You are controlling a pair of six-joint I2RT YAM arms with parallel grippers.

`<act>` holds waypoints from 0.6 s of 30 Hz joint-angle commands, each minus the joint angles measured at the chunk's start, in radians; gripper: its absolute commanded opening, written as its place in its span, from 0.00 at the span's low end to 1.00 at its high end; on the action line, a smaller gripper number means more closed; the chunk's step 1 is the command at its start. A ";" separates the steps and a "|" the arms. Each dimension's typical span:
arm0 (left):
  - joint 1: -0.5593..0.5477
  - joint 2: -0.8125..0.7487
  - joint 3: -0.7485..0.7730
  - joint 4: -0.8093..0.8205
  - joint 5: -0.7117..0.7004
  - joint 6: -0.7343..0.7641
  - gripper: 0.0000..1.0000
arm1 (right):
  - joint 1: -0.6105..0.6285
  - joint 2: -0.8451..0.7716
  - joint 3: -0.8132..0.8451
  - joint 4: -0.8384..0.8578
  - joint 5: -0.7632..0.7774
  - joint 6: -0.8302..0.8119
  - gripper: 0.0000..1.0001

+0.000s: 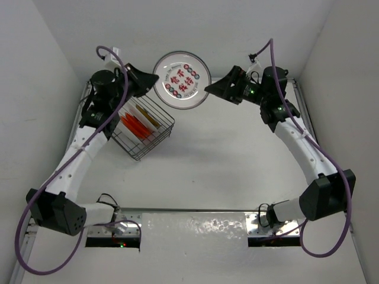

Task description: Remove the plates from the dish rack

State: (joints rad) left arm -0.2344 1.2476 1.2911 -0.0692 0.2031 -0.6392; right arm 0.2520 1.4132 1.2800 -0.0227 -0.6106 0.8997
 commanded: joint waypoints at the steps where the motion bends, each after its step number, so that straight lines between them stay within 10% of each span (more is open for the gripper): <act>1: 0.003 -0.019 -0.024 0.215 0.156 -0.122 0.00 | 0.000 0.001 -0.031 0.202 -0.051 0.087 0.94; 6: 0.001 0.021 -0.087 0.285 0.257 -0.191 0.00 | 0.000 0.052 -0.050 0.188 -0.025 0.050 0.76; 12: 0.001 0.050 -0.131 0.295 0.253 -0.180 0.00 | -0.002 0.119 -0.010 0.153 -0.011 0.008 0.03; 14: 0.001 0.068 -0.092 0.170 0.181 -0.140 0.19 | -0.025 0.119 -0.016 0.139 0.020 0.008 0.00; 15: 0.000 0.097 -0.022 -0.003 0.082 -0.082 0.66 | -0.064 0.116 -0.048 0.112 0.078 0.024 0.00; 16: 0.000 0.110 0.015 -0.086 0.081 -0.054 0.89 | -0.065 0.110 -0.048 0.103 0.121 0.024 0.00; 18: 0.000 0.150 0.144 -0.249 -0.113 0.022 1.00 | -0.143 0.095 -0.129 0.038 0.236 0.060 0.00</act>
State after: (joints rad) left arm -0.2356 1.3872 1.2778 -0.1310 0.2970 -0.7250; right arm 0.2008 1.5356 1.2072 0.0639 -0.5560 0.9401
